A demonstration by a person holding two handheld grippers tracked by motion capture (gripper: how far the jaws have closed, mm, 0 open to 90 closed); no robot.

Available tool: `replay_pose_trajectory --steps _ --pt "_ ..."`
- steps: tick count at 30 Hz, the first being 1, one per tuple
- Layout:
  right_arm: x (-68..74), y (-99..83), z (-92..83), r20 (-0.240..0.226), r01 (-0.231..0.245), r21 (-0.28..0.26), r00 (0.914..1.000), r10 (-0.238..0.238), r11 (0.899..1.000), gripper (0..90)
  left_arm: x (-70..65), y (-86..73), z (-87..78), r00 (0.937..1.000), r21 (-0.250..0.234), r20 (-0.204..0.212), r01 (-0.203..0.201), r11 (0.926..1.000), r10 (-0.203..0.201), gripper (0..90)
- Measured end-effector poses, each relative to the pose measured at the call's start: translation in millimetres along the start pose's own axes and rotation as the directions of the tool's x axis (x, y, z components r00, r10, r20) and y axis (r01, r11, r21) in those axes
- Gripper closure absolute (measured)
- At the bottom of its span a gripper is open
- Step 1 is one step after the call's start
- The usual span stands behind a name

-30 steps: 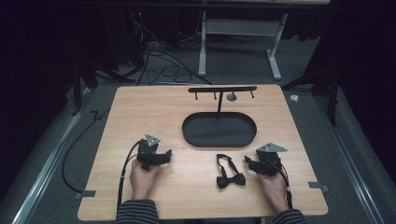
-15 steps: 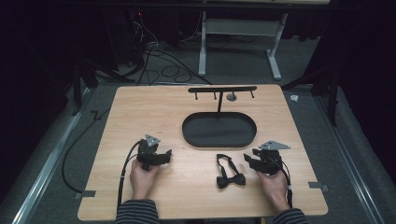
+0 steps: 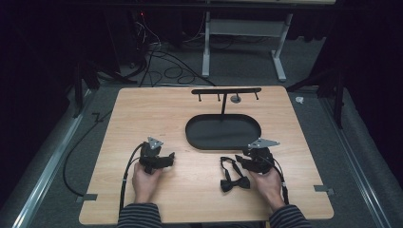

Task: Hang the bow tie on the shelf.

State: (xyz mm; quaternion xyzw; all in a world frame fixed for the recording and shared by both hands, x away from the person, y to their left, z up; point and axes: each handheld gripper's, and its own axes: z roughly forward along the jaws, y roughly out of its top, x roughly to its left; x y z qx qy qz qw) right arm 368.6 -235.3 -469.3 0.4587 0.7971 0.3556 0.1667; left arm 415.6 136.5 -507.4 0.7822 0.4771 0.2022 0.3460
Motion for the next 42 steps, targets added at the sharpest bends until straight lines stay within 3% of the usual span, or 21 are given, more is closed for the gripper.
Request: replay_pose_trajectory --steps 6,13,16,19,25,33,42 --pt "7.4 3.6 8.6 -0.016 0.008 0.029 0.9998 -0.007 1.000 61.3 -0.2 -0.2 -0.1 1.0000 -0.001 0.002 -0.002 1.0000 0.002 21.0" --pt "7.8 4.1 18.0 -0.018 0.014 0.028 0.9998 -0.013 1.000 62.8 -0.4 0.0 0.2 1.0000 0.000 0.007 -0.006 1.0000 0.006 21.0" --pt "6.2 2.0 27.4 -0.045 0.005 0.045 0.9990 -0.003 0.999 65.1 -0.5 0.3 0.6 0.9999 -0.001 0.008 -0.007 1.0000 0.007 21.0" --pt "7.7 1.6 32.4 -0.051 0.017 0.061 0.9986 -0.014 0.998 68.3 -0.5 0.3 0.6 0.9999 -0.001 0.008 -0.006 1.0000 0.006 21.0" --pt "16.2 1.5 37.9 -0.030 0.086 0.071 0.9960 -0.084 0.994 83.5 -0.5 0.4 0.6 1.0000 -0.001 0.008 -0.006 1.0000 0.006 21.1" --pt "17.4 1.9 36.4 -0.028 0.111 0.061 0.9936 -0.110 0.992 86.2 -0.3 0.6 1.0 1.0000 -0.002 0.008 -0.004 1.0000 0.004 21.2" --pt "2.5 5.5 14.8 -0.052 0.029 -0.010 0.9982 -0.029 1.000 86.6 -0.2 0.9 1.2 1.0000 -0.003 0.008 -0.003 1.0000 0.003 21.3"
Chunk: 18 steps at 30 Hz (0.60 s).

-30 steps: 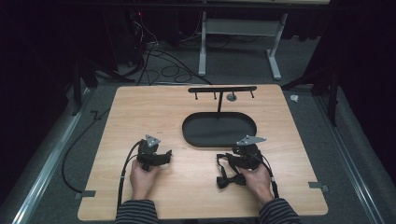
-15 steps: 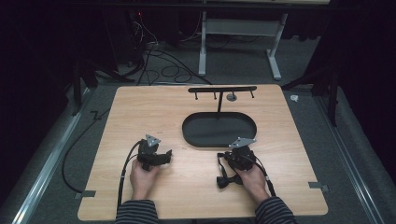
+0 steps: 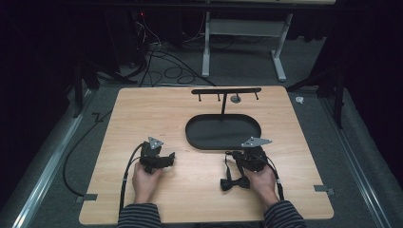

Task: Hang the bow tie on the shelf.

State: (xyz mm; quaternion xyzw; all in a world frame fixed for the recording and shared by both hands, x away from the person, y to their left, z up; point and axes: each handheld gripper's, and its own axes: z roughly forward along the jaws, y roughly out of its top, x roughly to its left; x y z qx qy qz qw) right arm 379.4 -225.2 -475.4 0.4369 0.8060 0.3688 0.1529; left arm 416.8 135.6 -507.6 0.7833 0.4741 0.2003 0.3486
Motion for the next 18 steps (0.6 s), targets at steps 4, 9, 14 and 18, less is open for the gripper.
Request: replay_pose_trajectory --steps 4,9,14,18 --pt "-2.0 2.7 -6.6 -0.004 -0.008 -0.022 1.0000 0.008 1.000 86.7 0.1 0.4 0.2 1.0000 0.002 0.002 0.000 1.0000 0.000 21.3" --pt "-1.7 9.7 -20.1 -0.005 0.004 -0.061 1.0000 -0.004 0.998 86.9 0.1 0.4 0.3 1.0000 0.002 0.002 -0.001 1.0000 0.001 21.2" --pt "-7.7 17.7 -32.9 -0.004 -0.005 -0.093 1.0000 0.005 0.996 87.3 0.1 0.5 0.3 1.0000 0.003 0.002 -0.001 1.0000 0.001 21.1" --pt "-9.9 22.0 -39.7 -0.002 -0.007 -0.110 1.0000 0.007 0.994 87.4 0.0 0.5 0.3 1.0000 0.003 0.001 -0.002 1.0000 0.002 21.1"
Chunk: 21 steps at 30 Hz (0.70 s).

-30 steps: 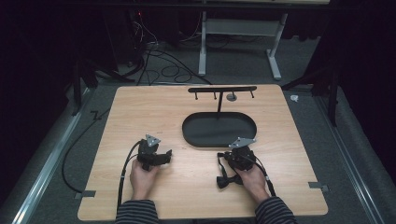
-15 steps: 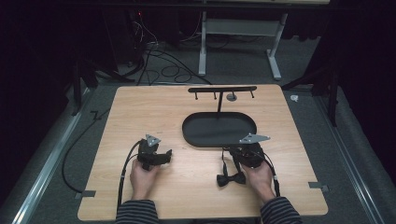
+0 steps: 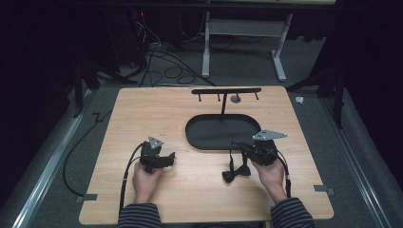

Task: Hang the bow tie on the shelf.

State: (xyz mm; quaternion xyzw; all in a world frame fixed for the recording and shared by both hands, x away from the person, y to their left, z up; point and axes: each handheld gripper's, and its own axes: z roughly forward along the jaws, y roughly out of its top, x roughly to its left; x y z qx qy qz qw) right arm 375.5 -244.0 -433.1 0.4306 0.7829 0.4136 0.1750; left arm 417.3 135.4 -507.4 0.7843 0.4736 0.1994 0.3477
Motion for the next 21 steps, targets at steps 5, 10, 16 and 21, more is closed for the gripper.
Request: replay_pose_trajectory --steps 5,10,16,21 --pt "-0.7 10.2 -8.6 0.011 0.022 -0.018 0.9997 -0.021 1.000 87.5 0.0 -0.1 -0.1 1.0000 -0.001 0.001 0.000 1.0000 0.000 21.1" --pt "-2.0 18.5 -13.1 0.003 0.028 -0.029 0.9996 -0.028 0.999 87.5 0.1 -0.1 0.0 1.0000 -0.001 0.002 0.000 1.0000 0.000 21.2" --pt "-0.9 27.9 -19.2 0.004 0.045 -0.048 0.9990 -0.045 0.998 87.5 0.1 -0.1 0.0 1.0000 -0.001 0.001 0.000 1.0000 0.000 21.2" --pt "-4.0 34.2 -22.9 0.004 0.044 -0.065 0.9990 -0.044 0.997 87.5 0.1 -0.1 -0.1 1.0000 -0.001 0.001 0.000 1.0000 0.000 21.2"
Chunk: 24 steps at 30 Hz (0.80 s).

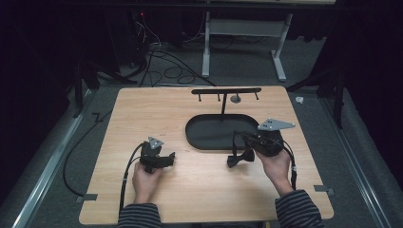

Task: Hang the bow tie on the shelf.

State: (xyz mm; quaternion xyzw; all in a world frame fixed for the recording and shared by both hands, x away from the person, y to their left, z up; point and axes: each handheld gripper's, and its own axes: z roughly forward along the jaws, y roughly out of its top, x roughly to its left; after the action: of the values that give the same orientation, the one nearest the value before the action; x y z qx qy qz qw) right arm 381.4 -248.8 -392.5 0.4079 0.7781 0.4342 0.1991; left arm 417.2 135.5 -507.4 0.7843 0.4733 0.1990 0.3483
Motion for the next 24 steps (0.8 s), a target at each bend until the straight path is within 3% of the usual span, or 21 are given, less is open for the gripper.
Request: replay_pose_trajectory --steps 7,15,24 --pt "-6.2 9.0 -5.0 -0.019 -0.038 -0.022 0.9991 0.037 0.999 87.5 0.0 0.0 0.0 1.0000 0.000 0.000 0.000 1.0000 0.000 21.2" --pt "-7.7 24.2 -5.8 -0.013 -0.020 -0.019 0.9997 0.019 1.000 87.5 0.0 0.0 0.0 1.0000 0.000 0.000 0.000 1.0000 0.000 21.1" --pt "-13.3 32.0 -3.4 -0.009 -0.034 -0.026 0.9994 0.033 0.999 87.2 0.0 0.0 0.0 1.0000 0.000 0.000 0.000 1.0000 0.000 21.1"
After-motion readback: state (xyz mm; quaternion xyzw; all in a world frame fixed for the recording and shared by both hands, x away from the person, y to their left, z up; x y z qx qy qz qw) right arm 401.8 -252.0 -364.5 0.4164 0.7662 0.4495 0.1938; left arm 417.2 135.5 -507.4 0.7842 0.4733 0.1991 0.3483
